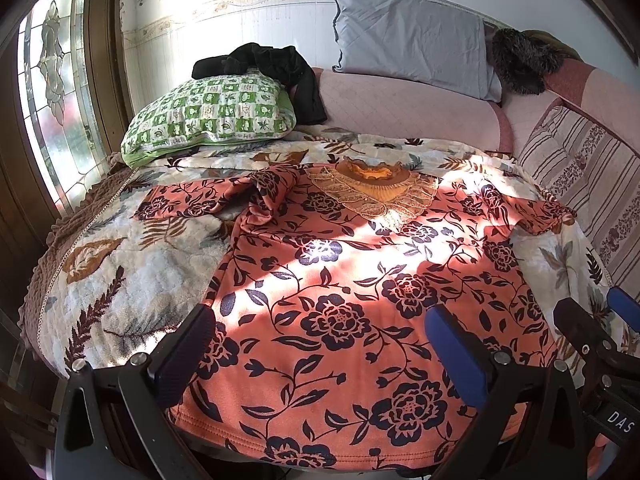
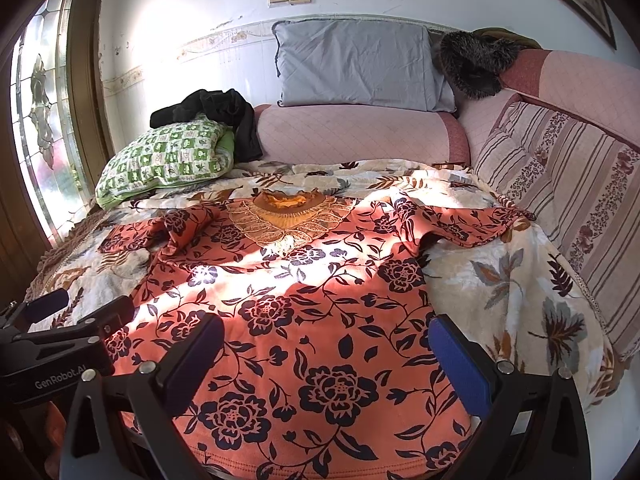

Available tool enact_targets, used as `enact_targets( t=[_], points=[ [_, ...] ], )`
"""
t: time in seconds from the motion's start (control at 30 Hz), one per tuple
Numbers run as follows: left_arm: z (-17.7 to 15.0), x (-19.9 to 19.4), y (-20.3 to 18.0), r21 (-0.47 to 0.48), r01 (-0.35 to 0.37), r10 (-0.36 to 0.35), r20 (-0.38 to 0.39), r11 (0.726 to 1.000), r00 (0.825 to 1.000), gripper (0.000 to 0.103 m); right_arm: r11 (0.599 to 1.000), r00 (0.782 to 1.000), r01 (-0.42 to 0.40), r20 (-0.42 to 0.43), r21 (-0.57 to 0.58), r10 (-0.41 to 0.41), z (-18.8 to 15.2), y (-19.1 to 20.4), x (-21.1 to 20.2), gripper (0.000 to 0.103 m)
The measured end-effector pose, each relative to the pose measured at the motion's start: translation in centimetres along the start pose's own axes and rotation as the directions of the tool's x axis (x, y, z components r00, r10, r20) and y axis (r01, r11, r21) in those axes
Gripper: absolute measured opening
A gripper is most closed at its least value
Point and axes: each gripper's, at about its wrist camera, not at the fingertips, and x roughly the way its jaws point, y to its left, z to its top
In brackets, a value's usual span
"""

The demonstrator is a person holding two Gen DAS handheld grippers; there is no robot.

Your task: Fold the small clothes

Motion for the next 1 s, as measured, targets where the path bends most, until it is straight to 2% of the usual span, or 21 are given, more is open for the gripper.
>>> enact_targets(
  t=[0.57,0.8,0.9,1.0],
  points=[
    [-0.2,1.1,-0.2,0.002,-0.005,0.005,-0.016,1.0,1.0,0.103,1.0,1.0,0.0,-0.015,0.002,0.0,-0.3,0.2,1.4,0.103],
    [-0.5,2.6,0.0,0.002,-0.005,0.005,-0.047,1.0,0.999,0.103,1.0,0.999,-0.011,-0.037,0.017,0.012,-0.3,-0.5,2.4,0.103],
    [-0.6,3.9,1.1,-0.023,-0.005,0.003,-0.073,1.0,0.997,0.103,0.996,0.996,-0.043,-0.071,0.075,0.049,0.2,-2.4,3.7,0.103],
    [-0.5,5.6,3.1,-0.07,-0.008,0.0,-0.107,0.998,0.994,0.103,0.98,0.993,-0.07,-0.083,0.185,0.086,1.6,-6.8,5.2,0.103]
  ],
)
